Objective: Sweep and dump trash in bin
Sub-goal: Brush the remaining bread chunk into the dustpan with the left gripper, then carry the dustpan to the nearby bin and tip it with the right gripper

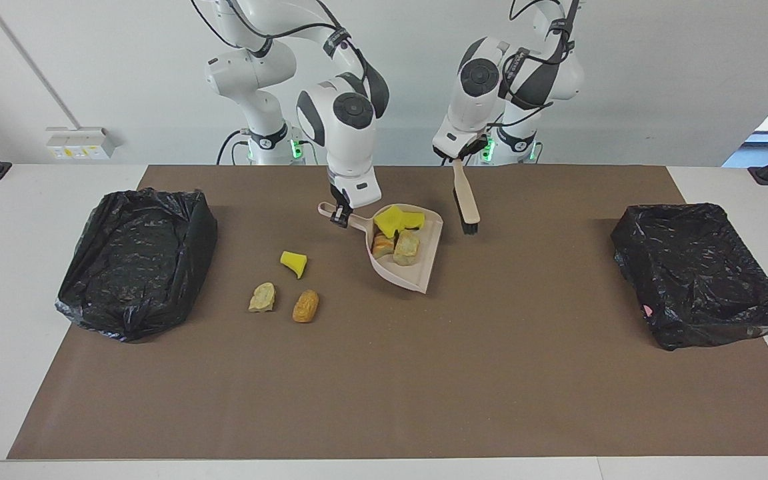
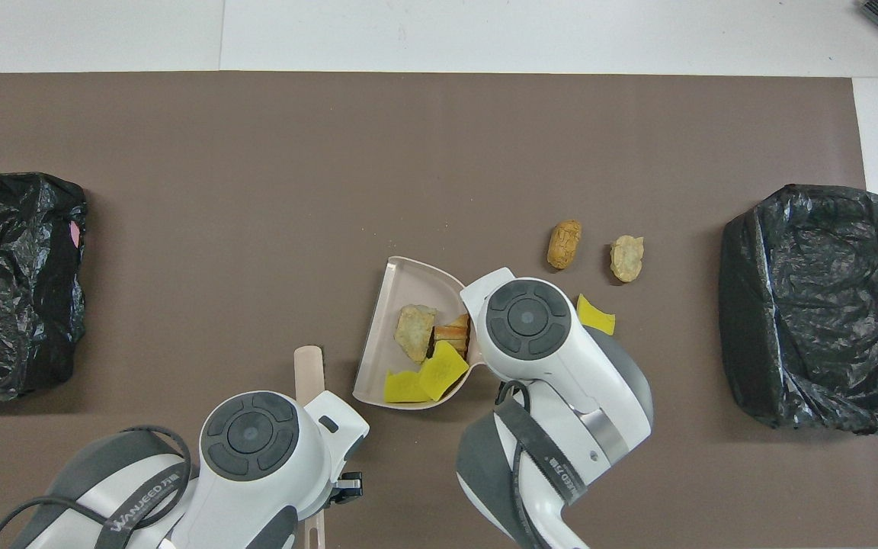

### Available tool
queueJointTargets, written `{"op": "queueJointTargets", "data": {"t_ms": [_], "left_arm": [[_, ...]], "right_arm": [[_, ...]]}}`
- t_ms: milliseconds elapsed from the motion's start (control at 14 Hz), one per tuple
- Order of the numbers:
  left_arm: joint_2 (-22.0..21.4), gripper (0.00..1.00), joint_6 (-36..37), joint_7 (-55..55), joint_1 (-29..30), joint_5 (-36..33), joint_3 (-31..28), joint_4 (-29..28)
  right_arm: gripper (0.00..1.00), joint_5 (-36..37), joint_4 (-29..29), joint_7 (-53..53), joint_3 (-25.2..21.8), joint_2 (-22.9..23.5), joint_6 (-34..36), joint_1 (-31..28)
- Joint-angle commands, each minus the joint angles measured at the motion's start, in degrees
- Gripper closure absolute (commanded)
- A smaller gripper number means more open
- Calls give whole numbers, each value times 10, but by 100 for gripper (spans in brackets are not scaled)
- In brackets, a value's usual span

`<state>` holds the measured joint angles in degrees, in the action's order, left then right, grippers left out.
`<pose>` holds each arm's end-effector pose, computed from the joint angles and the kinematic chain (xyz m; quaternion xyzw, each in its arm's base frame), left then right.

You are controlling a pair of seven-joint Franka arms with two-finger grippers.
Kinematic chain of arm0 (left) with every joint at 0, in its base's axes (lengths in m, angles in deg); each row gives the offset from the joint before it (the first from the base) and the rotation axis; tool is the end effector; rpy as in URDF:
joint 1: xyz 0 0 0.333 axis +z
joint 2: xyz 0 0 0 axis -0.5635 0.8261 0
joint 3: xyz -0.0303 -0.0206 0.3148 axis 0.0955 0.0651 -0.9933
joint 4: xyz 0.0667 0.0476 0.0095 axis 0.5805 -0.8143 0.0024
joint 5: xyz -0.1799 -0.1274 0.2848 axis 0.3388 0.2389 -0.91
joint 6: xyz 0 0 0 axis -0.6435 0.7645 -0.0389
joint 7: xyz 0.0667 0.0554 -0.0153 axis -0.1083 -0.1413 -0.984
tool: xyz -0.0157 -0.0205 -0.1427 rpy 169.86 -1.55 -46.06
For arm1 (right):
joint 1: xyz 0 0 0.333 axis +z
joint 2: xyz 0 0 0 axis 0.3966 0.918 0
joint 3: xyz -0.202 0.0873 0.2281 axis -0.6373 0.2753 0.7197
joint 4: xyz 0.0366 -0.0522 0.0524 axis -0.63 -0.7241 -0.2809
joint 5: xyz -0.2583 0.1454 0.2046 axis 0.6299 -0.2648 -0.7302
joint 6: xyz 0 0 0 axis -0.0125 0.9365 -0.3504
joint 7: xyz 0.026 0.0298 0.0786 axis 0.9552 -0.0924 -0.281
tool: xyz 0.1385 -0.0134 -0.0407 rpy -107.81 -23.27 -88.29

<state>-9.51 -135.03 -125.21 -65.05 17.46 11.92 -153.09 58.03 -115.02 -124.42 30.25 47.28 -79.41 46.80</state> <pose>0.2642 -0.2704 0.3959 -0.9837 -0.0244 0.1720 0.0453 0.4529 0.2534 0.3919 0.8256 0.5614 -0.0542 0.0160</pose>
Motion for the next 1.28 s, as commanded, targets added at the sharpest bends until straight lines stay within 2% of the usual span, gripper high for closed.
{"op": "queueJointTargets", "data": {"t_ms": [0,214,498,712,926,1210], "left_arm": [[-6,100,-32,-52,-40,0,14,-8],[1,100,-73,-50,-91,30,14,-25],[22,100,-115,-89,-153,66,14,-29],[30,100,-150,-105,-176,83,15,-53],[32,100,-189,-105,-187,108,14,-60],[52,100,-211,-113,-203,109,15,-71]], "right_arm": [[100,-19,7,-20,4,-35,24,-48],[100,-22,56,-70,-1,-52,97,-111],[100,-22,131,-140,-2,-52,196,-231],[100,-20,169,-204,-3,-40,229,-338],[100,16,244,-285,-7,2,262,-424],[100,85,287,-389,-8,46,248,-516]]}}
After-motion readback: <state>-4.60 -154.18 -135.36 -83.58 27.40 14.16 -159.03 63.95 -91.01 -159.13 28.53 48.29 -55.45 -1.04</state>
